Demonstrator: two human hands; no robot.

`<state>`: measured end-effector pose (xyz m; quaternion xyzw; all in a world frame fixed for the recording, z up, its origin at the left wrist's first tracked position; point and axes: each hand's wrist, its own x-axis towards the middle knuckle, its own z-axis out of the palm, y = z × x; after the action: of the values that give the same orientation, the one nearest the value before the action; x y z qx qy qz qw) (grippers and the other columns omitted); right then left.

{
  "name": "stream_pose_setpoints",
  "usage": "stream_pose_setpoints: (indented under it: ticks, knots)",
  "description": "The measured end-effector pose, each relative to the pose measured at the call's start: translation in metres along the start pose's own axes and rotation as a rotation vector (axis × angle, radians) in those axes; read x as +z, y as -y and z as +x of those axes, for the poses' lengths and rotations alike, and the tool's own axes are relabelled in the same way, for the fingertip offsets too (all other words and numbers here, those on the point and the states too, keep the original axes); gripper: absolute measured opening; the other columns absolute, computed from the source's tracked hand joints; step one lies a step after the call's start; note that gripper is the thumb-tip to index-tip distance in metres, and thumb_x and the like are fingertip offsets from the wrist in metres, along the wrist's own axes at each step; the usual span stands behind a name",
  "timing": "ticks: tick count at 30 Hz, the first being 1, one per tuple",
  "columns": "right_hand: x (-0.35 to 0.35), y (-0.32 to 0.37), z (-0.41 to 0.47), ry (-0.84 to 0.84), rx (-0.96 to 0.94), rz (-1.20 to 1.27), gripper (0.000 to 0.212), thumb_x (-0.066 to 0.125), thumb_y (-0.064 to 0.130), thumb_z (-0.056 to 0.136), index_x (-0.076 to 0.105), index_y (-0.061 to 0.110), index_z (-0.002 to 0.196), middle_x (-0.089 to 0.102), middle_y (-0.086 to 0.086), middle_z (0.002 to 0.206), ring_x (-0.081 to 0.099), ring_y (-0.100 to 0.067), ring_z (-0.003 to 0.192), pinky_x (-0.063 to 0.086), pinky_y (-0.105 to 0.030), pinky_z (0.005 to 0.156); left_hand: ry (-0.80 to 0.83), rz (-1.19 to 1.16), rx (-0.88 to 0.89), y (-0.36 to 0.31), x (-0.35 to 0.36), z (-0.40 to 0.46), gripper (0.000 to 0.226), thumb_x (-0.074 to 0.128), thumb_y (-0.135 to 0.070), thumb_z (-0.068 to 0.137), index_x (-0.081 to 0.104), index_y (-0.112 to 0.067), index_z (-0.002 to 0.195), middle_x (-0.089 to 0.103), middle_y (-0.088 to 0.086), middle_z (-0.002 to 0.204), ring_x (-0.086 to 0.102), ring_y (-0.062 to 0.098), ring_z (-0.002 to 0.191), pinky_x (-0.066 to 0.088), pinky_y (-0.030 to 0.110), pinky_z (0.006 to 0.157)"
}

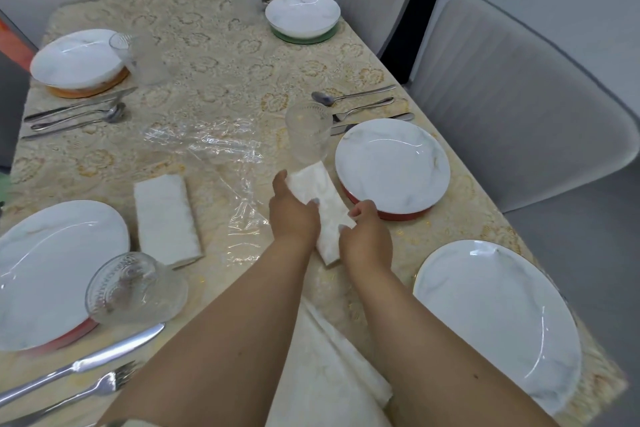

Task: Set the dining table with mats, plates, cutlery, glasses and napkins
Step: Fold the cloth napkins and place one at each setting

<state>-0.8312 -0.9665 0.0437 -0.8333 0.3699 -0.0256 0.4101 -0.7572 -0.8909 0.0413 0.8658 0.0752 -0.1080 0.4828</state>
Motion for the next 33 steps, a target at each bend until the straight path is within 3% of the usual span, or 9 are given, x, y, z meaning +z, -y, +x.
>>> stream_pose_setpoints:
  ticks: [3,7,9,12,15,19,22,27,33]
  knots:
    - [0.003,0.000,0.002,-0.001,-0.036,-0.039,0.025,0.050,0.007,0.091,0.048,0.016,0.114,0.060,0.003,0.111,0.052,-0.011,0.082,0.035,-0.025,0.070,-0.015,0.136,0.139,0.001,0.006,0.001,0.065,0.058,-0.014,0.092,0.028,-0.025,0.149,0.041,0.013,0.132,0.052,0.026,0.113,0.035,0.024,0.085]
    - [0.005,-0.003,0.001,-0.012,-0.099,-0.077,0.028,0.051,0.011,0.092,0.055,0.015,0.120,0.059,0.002,0.118,0.056,-0.014,0.097,0.039,-0.026,0.078,0.002,0.495,0.328,0.012,0.008,0.001,0.043,0.047,-0.020,0.099,0.045,-0.020,0.142,0.019,0.009,0.158,0.021,0.029,0.142,0.024,0.034,0.110]
    - [0.006,-0.007,0.002,-0.028,-0.129,-0.178,0.030,0.053,0.014,0.092,0.059,0.015,0.121,0.058,-0.002,0.121,0.054,-0.021,0.111,0.044,-0.030,0.085,0.073,0.683,0.429,0.019,0.009,0.000,0.045,0.036,-0.025,0.102,0.037,-0.023,0.147,0.011,0.005,0.162,0.006,0.026,0.148,0.013,0.036,0.117]
    - [0.008,-0.010,-0.004,-0.153,-0.299,-0.302,0.024,0.059,0.004,0.083,0.070,0.007,0.104,0.061,-0.009,0.115,0.054,-0.031,0.111,0.047,-0.036,0.083,0.165,0.812,0.463,0.024,0.008,0.001,0.050,0.025,-0.031,0.104,0.019,-0.024,0.153,0.001,0.000,0.163,-0.008,0.023,0.149,0.001,0.042,0.119]
    - [0.005,-0.011,-0.008,-0.070,-0.406,-0.222,0.032,0.049,0.006,0.090,0.066,0.002,0.117,0.056,-0.013,0.133,0.047,-0.033,0.128,0.037,-0.039,0.106,0.226,0.917,0.521,0.026,0.005,0.005,0.054,0.022,-0.032,0.103,0.008,-0.024,0.155,-0.002,0.000,0.163,-0.013,0.023,0.148,-0.003,0.046,0.119]
    - [0.001,-0.019,-0.012,0.249,-0.402,-0.461,0.054,0.023,0.029,0.098,0.034,0.010,0.147,0.028,-0.005,0.156,0.019,-0.018,0.146,0.013,-0.029,0.119,0.296,0.915,0.526,0.029,0.002,0.003,0.055,0.021,-0.036,0.103,0.003,-0.025,0.155,-0.002,-0.001,0.163,-0.013,0.022,0.148,-0.003,0.045,0.119]
    - [0.001,-0.020,-0.017,0.237,-0.347,-0.443,0.072,0.004,0.039,0.087,0.030,0.014,0.149,0.026,-0.002,0.157,0.015,-0.015,0.147,0.012,-0.033,0.120,0.374,0.835,0.541,0.031,0.004,0.003,0.056,0.022,-0.033,0.105,0.003,-0.018,0.155,-0.003,0.004,0.163,-0.012,0.022,0.149,0.003,0.039,0.121]
    - [-0.004,-0.021,-0.019,0.274,-0.292,-0.410,0.053,0.013,0.038,0.102,0.026,0.020,0.151,0.022,0.003,0.158,0.011,-0.012,0.147,0.006,-0.035,0.120,0.429,0.825,0.575,0.031,0.004,0.001,0.058,0.025,-0.031,0.105,0.002,-0.012,0.155,-0.005,0.005,0.162,-0.011,0.019,0.149,0.005,0.033,0.121]
    - [-0.008,-0.026,-0.021,0.380,-0.274,-0.340,0.055,0.006,0.046,0.101,0.013,0.029,0.153,0.009,0.011,0.160,-0.004,-0.005,0.147,-0.005,-0.037,0.120,0.483,0.892,0.562,0.027,-0.001,0.005,0.060,0.027,-0.035,0.105,-0.001,-0.015,0.154,-0.009,0.004,0.162,-0.013,0.019,0.148,0.003,0.035,0.121]
